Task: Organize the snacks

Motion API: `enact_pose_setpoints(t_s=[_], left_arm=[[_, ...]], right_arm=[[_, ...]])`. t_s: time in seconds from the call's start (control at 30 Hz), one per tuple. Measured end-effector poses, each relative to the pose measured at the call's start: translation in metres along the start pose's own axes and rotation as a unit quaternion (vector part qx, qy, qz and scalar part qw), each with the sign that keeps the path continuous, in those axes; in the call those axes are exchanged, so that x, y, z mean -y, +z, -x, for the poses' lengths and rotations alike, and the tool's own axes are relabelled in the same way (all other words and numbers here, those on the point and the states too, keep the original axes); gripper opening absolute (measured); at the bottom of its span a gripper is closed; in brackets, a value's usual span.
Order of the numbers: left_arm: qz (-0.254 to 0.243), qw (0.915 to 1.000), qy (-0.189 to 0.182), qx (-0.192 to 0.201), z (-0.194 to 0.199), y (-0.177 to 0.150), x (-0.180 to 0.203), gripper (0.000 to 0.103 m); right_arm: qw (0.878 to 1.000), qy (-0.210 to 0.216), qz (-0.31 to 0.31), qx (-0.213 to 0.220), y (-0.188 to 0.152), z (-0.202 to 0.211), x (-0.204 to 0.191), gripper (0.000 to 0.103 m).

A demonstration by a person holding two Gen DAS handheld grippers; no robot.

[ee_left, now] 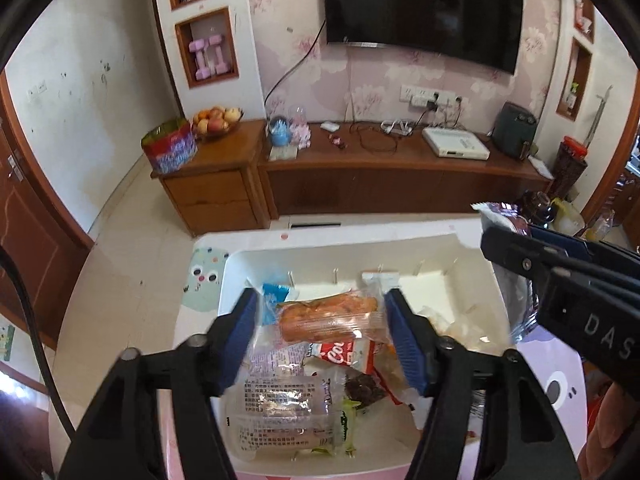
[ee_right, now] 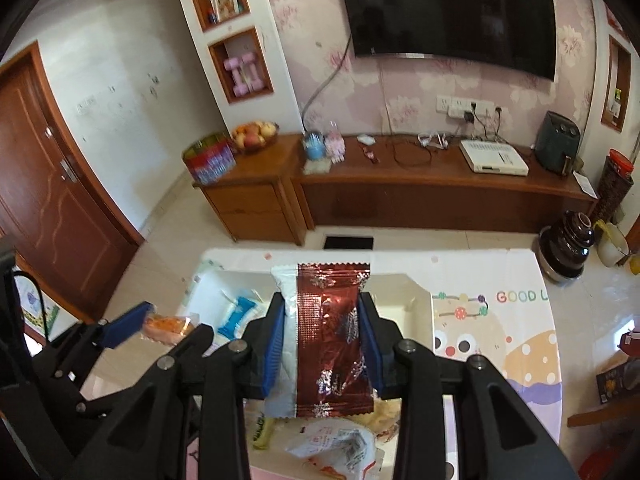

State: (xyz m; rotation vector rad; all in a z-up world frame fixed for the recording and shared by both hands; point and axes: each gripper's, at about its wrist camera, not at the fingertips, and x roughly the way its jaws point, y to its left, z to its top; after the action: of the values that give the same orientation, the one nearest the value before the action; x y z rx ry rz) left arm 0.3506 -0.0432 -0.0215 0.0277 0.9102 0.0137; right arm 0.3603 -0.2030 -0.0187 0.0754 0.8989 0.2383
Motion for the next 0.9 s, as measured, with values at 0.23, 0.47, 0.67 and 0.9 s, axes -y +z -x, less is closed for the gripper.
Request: enact_pose_setpoints(t_s=[0.23,0.47,0.67,0.9], left_arm=[[0.027,0.9984,0.001,-0.050,-0.043,-0.012,-0.015,0.096],[0.032,0.9968,0.006,-0.073,-0.056,-0.026,-0.020,0.096],[0.034,0.9965,-0.010,-0.076,-0.050,-0.035,-0.016,0.096],[0.028,0.9979,-0.028,-0.051,-0.016,-0.053,0.000,0.096]], right_arm=[[0.998,-0.028,0.004,-0.051,-0.011,-0.036,0.003,0.054],[0.998,-0.029,0.008,-0.060,-0.024,-0.039,0.002,0.059],[0.998,-0.030,0.001,-0.059,-0.032,-0.035,0.003,0.059],[0.999,-0.027,0.000,-0.045,-0.048,-0.010,0.002,0.059]])
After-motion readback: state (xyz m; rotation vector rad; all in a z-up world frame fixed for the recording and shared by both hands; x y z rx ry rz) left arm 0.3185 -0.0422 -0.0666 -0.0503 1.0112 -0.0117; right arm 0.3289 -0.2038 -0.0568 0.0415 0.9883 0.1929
